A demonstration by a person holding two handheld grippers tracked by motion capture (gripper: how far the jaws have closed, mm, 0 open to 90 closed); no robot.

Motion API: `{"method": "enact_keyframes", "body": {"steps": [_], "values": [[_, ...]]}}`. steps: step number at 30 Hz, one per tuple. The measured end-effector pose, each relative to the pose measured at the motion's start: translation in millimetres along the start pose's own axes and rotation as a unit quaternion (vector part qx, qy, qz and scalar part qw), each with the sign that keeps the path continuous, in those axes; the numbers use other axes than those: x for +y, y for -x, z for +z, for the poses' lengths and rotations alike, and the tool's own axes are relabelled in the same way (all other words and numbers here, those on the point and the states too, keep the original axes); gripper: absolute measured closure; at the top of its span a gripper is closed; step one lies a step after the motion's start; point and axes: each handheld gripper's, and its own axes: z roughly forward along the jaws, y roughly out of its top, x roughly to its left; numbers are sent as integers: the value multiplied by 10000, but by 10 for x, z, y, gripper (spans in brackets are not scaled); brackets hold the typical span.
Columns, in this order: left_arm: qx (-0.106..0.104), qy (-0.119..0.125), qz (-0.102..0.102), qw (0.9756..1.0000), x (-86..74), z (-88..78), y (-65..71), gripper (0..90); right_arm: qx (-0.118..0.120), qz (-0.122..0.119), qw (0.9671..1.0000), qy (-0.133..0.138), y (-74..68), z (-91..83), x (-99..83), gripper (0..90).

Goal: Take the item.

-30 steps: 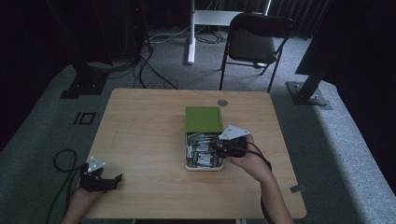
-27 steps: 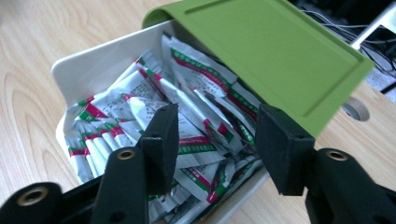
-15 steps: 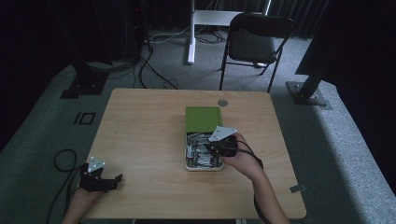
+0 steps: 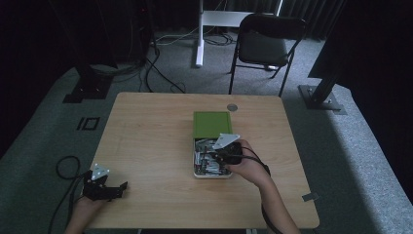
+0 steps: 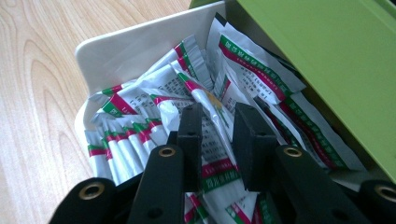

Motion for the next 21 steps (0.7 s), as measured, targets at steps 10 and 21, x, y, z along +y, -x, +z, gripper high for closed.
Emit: {"method": "enact_keyframes", "body": {"steps": [10, 21], "values": [[-1, -3, 4, 10000, 0, -1, 0, 13, -72, -77, 9997, -222, -6, 120, 51, 714], [1, -2, 0, 10000, 0, 0, 0, 13, -179, -154, 9990, -369, -9, 260, 97, 730]]}}
